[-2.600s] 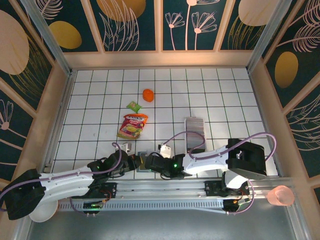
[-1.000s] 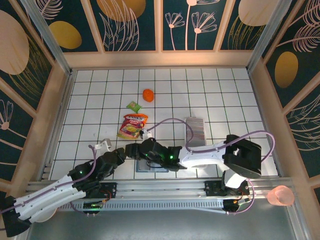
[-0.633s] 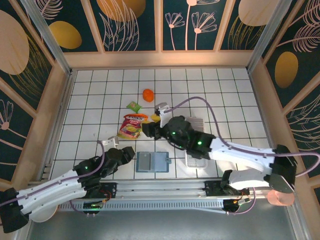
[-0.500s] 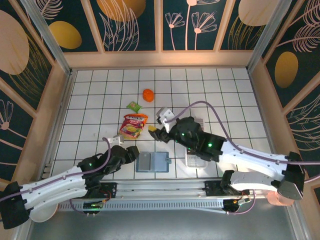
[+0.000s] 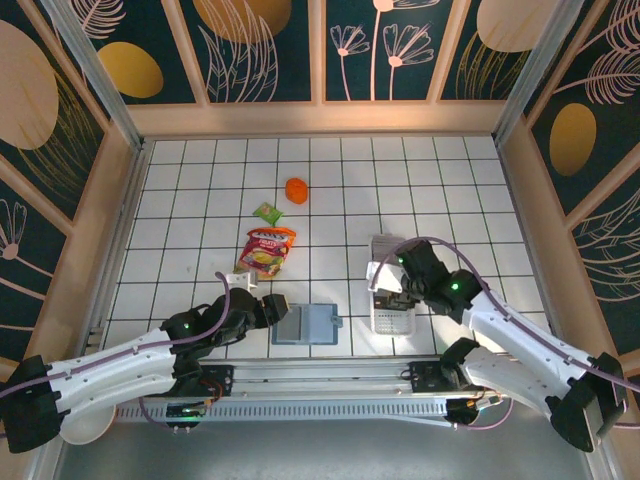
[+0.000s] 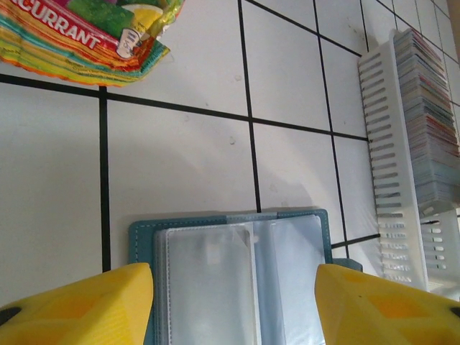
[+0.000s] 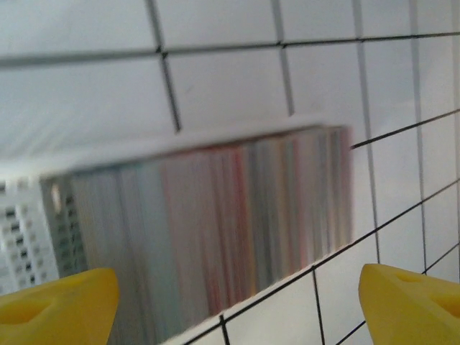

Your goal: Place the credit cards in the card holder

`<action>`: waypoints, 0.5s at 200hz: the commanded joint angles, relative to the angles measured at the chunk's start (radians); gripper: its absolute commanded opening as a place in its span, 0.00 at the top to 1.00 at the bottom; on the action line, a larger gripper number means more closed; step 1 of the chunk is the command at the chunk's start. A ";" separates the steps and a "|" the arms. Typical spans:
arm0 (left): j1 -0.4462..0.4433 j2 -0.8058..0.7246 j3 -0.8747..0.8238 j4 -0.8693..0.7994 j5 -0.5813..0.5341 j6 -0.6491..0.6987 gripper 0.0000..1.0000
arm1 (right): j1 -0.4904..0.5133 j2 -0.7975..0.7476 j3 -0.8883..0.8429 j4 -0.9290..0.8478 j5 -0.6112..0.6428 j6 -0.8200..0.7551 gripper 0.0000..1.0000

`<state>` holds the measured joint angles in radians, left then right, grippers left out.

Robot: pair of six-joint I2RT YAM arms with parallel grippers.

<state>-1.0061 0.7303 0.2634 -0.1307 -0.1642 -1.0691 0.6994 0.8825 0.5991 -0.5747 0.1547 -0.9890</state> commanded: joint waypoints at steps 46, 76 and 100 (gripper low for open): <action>-0.001 -0.019 -0.058 0.031 0.037 -0.010 0.39 | -0.006 -0.015 -0.102 0.027 -0.077 -0.137 0.11; -0.001 -0.018 -0.065 0.031 0.034 -0.022 0.41 | -0.008 -0.016 -0.155 0.136 -0.081 -0.175 0.12; 0.000 -0.021 -0.070 0.033 0.034 -0.028 0.43 | -0.006 -0.010 -0.178 0.174 -0.083 -0.189 0.14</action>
<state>-1.0061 0.7204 0.2047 -0.1211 -0.1379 -1.0794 0.6933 0.8776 0.4431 -0.4808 0.0956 -1.1149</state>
